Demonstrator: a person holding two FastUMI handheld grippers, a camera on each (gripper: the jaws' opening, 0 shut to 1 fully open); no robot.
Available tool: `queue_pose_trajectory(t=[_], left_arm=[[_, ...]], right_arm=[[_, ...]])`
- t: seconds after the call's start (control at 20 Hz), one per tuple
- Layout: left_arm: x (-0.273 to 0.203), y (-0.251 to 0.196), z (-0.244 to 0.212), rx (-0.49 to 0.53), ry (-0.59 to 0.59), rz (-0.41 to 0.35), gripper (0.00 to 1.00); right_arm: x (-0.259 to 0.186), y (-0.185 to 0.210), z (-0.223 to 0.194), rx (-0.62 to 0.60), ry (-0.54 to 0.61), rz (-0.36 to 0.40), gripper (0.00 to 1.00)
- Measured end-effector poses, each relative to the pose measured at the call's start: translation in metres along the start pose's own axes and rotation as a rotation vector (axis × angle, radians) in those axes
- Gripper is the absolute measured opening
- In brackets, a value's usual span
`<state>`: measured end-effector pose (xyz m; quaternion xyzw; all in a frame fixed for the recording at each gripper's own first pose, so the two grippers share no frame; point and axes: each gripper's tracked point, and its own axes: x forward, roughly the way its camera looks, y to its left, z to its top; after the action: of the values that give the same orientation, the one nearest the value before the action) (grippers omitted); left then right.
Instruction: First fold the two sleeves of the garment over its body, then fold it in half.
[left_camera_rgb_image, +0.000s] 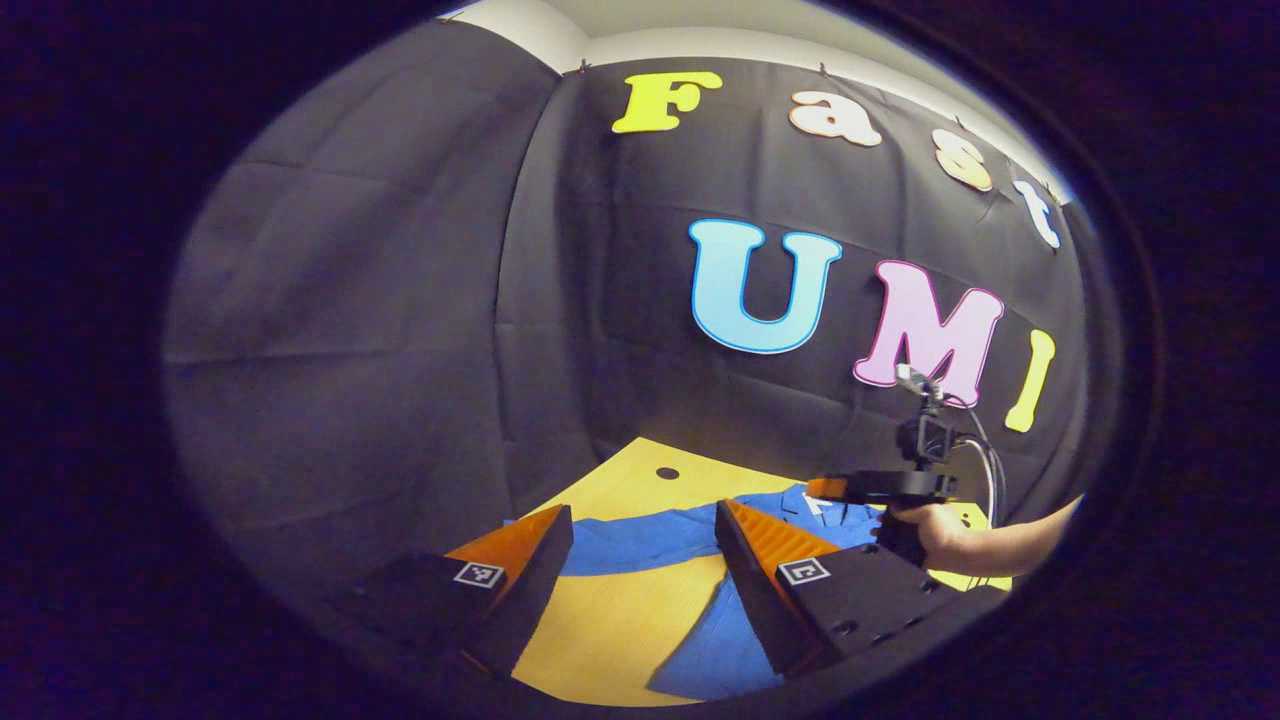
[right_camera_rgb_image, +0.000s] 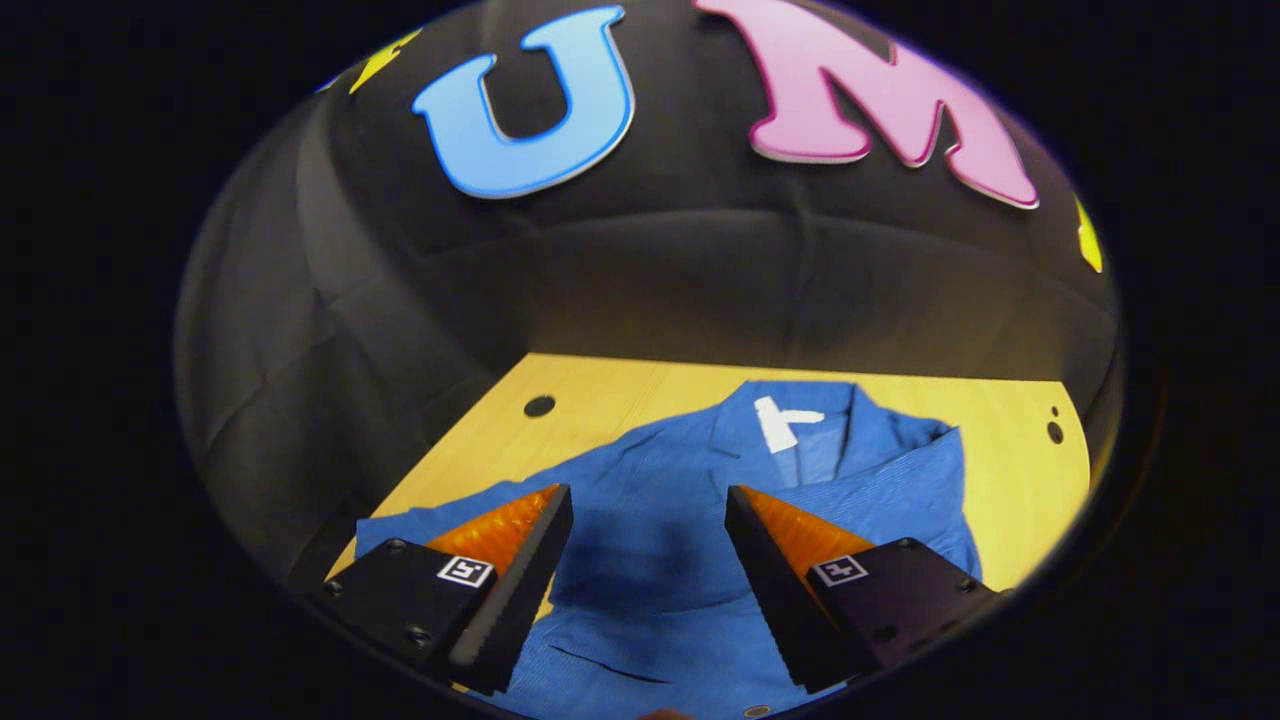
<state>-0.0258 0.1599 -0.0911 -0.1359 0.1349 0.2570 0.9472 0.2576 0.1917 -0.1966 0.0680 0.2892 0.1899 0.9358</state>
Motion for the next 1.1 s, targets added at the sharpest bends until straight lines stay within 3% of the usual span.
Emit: queue_pose_trajectory(t=[0.15,0.3,0.45,0.5,0.55,0.8,0.95,1.1], left_arm=[[0.036,0.030,-0.013,0.037,0.021,0.058,0.82],[0.083,0.060,-0.032,0.078,0.070,0.111,0.82],[0.140,0.097,-0.070,0.133,0.181,0.167,0.82],[0.156,0.106,-0.092,0.132,0.267,0.187,0.82],[0.167,0.112,-0.112,0.111,0.371,0.206,0.82],[0.207,0.150,-0.158,0.033,0.553,0.271,0.85],[0.217,0.148,-0.175,0.036,0.667,0.271,0.86],[0.225,0.147,-0.180,0.015,0.679,0.225,0.83]], right_arm=[[-0.058,-0.037,0.029,-0.030,-0.131,-0.053,0.98],[-0.131,-0.077,0.048,-0.149,-0.251,-0.142,0.98],[-0.208,-0.099,0.059,-0.223,-0.378,-0.213,0.98],[-0.232,-0.105,0.057,-0.237,-0.401,-0.230,0.98],[-0.250,-0.112,0.051,-0.243,-0.401,-0.251,0.98],[-0.335,-0.143,0.019,-0.160,-0.361,-0.346,0.97],[-0.366,-0.163,-0.007,-0.127,-0.343,-0.434,0.97],[-0.382,-0.172,-0.025,-0.105,-0.297,-0.462,0.97]])
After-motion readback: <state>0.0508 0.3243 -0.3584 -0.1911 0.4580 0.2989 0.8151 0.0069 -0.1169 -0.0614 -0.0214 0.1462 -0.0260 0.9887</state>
